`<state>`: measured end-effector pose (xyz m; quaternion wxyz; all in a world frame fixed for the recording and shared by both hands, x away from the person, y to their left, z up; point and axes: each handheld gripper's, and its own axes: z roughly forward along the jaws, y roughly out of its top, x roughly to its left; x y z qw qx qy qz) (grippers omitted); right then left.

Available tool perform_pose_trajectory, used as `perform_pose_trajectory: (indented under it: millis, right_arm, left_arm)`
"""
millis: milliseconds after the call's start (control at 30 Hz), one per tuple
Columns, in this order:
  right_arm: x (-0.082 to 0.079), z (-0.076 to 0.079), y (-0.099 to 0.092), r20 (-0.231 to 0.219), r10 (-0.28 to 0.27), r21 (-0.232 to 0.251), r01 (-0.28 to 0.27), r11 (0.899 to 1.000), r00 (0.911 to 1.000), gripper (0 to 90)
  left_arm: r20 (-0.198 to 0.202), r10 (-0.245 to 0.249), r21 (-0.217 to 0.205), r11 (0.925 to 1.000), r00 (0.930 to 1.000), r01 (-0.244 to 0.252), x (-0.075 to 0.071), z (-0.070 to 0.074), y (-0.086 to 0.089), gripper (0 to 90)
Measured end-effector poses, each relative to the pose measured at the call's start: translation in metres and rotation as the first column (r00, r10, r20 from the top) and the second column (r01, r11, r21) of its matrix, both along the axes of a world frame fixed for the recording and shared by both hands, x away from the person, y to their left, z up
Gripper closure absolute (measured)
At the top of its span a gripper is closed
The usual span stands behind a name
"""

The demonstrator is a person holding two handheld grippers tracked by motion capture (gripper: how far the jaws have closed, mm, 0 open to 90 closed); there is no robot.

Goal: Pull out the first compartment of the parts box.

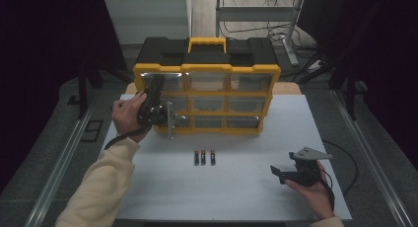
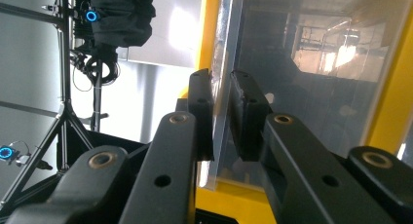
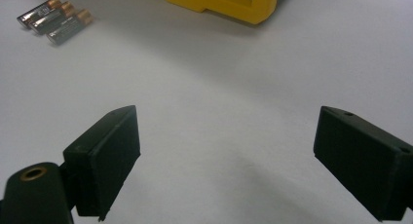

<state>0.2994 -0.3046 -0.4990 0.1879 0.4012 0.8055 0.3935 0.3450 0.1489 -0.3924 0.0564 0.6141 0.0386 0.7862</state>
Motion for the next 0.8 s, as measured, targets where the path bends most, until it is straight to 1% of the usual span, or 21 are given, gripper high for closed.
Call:
perform_pose_trajectory:
  millis: [100,133,333,433,800]
  right_arm:
    - [0.000,0.000,0.000,0.000,-0.001,0.000,0.001,1.000,1.0000,10.1]
    - [0.000,0.000,0.000,0.000,-0.001,0.000,0.001,1.000,1.0000,10.1]
    - [0.000,0.000,0.000,0.000,-0.001,-0.002,0.001,1.000,1.0000,10.1]
    - [0.000,0.000,0.000,0.003,-0.002,-0.001,0.002,1.000,1.0000,10.1]
    - [0.000,0.000,0.000,0.000,-0.001,-0.001,0.001,1.000,1.0000,10.1]
  left_arm:
    - [0.000,0.002,0.000,1.0000,1.0000,-0.002,-0.002,0.000,0.000,81.1]
    - [0.003,-0.005,-0.006,1.0000,1.0000,0.005,-0.002,-0.001,0.000,81.1]
    - [0.007,-0.011,-0.004,0.9999,0.9999,0.011,-0.006,-0.001,0.000,81.1]
    - [0.007,-0.005,0.002,1.0000,1.0000,0.005,-0.008,0.000,0.000,81.1]
    - [0.009,-0.018,-0.009,0.9998,0.9998,0.018,-0.013,-0.001,0.001,80.9]
